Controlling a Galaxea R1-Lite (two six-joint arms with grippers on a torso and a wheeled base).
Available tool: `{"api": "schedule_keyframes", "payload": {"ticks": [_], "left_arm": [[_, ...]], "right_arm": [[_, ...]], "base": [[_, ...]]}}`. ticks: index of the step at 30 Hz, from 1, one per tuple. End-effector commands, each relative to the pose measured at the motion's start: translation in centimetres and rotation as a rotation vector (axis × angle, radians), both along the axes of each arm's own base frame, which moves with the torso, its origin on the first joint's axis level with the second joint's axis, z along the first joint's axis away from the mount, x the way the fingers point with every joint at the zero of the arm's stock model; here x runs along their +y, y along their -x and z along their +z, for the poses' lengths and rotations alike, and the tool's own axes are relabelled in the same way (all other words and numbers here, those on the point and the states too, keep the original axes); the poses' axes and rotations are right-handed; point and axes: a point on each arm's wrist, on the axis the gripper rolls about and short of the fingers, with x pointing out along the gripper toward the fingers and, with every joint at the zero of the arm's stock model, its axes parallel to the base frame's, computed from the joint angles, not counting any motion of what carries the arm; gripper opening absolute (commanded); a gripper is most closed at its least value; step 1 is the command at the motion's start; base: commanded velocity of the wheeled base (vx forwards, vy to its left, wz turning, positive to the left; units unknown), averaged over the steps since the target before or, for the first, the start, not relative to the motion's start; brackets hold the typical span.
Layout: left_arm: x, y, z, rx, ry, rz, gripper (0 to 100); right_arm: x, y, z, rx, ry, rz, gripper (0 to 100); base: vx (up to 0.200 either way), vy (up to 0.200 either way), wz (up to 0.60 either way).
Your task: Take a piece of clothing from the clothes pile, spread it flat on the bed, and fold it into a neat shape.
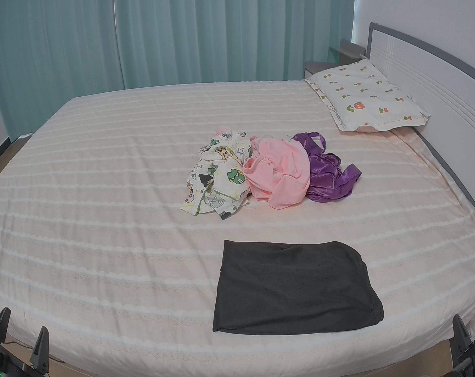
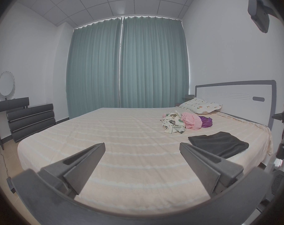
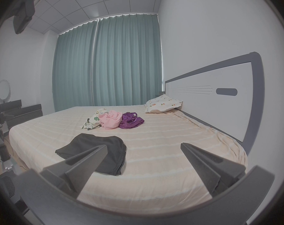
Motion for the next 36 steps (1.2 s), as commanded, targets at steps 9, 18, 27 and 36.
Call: {"api": "schedule_keyframes", "payload": {"ticks": [9,18,27,36], "left_arm": [[0.00,-0.13,-0.49,0.017,0.000,0.001,100],[0.00,-0.13,-0.49,0.017,0.000,0.001,100],[0.00,-0.13,-0.49,0.017,0.000,0.001,100],[0.00,-0.13,-0.49,0.017,0.000,0.001,100]], "right_arm": [[0.00,-0.01,-0.39,0.002,0.000,0.002,100],[0.00,-0.02,-0.42,0.002,-0.006,-0.001,100],[0.00,-0.01,-0.39,0.002,-0.002,0.002,100],[0.00,-0.01,-0.39,0.002,-0.005,0.003,100]], "base": [[0.000,0.000,0.00],[0.000,0.000,0.00],[0.000,0.000,0.00],[0.000,0.000,0.00]]}}
